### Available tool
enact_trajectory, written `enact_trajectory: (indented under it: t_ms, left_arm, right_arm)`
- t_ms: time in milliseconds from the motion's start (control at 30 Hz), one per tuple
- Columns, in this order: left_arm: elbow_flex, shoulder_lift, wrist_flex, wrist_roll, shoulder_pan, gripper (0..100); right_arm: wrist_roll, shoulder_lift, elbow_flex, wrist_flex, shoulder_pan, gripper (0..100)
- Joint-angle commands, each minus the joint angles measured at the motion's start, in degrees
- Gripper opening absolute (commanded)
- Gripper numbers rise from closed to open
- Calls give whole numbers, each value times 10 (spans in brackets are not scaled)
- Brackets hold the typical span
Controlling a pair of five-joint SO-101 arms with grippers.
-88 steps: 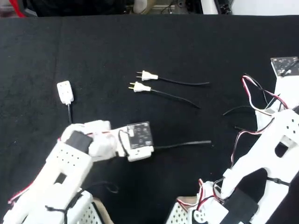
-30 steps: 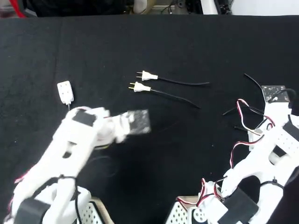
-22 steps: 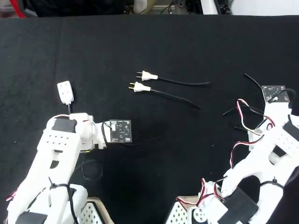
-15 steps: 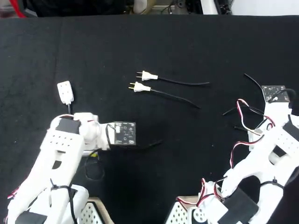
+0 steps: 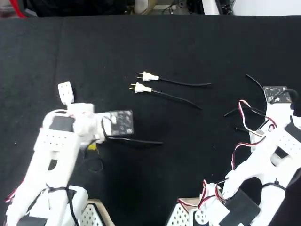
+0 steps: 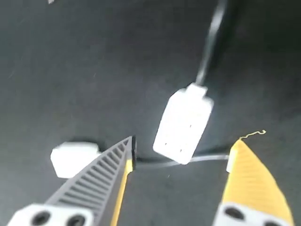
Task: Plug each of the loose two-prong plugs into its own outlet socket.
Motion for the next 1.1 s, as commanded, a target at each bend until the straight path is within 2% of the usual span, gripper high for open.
enact_trajectory:
  t_ms: [0,33,133,233,300,400,467,567,667,1067]
  left_arm:
    - [-59,-46,63,171,-51,317]
    - [-61,-60,74,261,-57,317]
    - [-58,-75,98,621,-89,317]
    - [-62,-46,88,815,-103,318]
    - [-65,1,61,910,-80,318]
    - [-102,123,18,965,-47,318]
    - [-160,228,19,994,-45,318]
    - [-262,359,98,1007,-41,318]
    - [-323,432,158,1005,-40,318]
    - [-271,345,171,1003,-53,318]
  right_arm:
    - [4,-17,-3,-9,-1,188]
    - [4,-17,-3,-9,-1,188]
    - [4,-17,-3,-9,-5,188]
    - [1,-17,-4,-9,-16,188]
    - [0,-16,-2,-5,-25,188]
    - [0,-15,7,-8,-25,188]
    - [0,-17,15,-9,-26,188]
    - [4,-17,23,-10,-27,188]
    - [4,-17,25,-10,-26,188]
    - [4,-13,26,-32,-27,188]
